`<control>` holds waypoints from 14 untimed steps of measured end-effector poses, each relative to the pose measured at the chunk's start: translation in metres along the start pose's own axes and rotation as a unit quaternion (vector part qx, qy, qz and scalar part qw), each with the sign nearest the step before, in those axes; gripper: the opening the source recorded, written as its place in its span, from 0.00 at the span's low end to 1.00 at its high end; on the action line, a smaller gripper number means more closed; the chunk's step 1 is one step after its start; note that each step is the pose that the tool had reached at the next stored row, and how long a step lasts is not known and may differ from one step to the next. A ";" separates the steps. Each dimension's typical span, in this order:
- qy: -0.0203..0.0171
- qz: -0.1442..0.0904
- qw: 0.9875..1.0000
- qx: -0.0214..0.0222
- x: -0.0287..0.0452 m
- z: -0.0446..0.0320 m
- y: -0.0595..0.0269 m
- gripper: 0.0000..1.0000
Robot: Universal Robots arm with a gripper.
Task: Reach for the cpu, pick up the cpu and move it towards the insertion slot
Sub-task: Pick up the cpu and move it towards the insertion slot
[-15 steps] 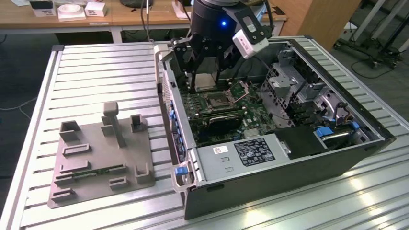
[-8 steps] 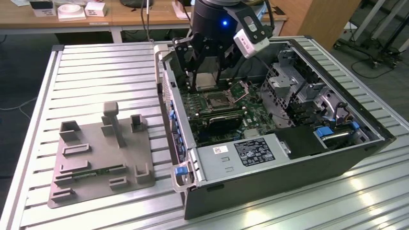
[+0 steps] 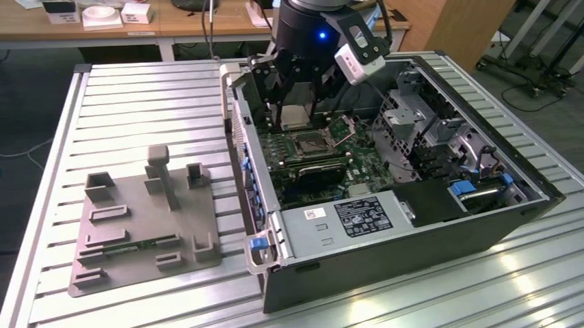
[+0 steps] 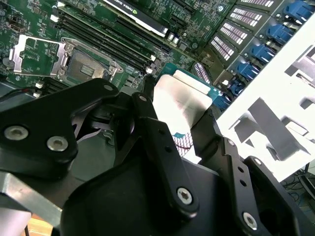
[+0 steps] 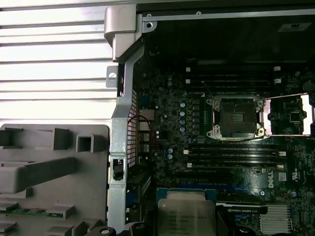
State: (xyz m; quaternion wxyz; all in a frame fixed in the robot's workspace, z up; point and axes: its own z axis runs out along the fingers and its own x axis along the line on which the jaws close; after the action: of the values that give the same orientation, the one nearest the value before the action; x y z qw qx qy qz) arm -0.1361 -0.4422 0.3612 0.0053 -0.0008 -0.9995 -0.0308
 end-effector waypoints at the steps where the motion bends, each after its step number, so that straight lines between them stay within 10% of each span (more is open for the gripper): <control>1: 0.000 0.000 1.000 0.000 0.0000 0.0000 0.0000 0.55; 14: 0.000 0.000 1.000 0.000 -0.0105 0.0002 0.0013 0.55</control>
State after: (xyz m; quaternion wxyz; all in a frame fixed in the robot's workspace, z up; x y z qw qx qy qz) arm -0.1255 -0.4409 0.3610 0.0053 -0.0008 -0.9995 -0.0307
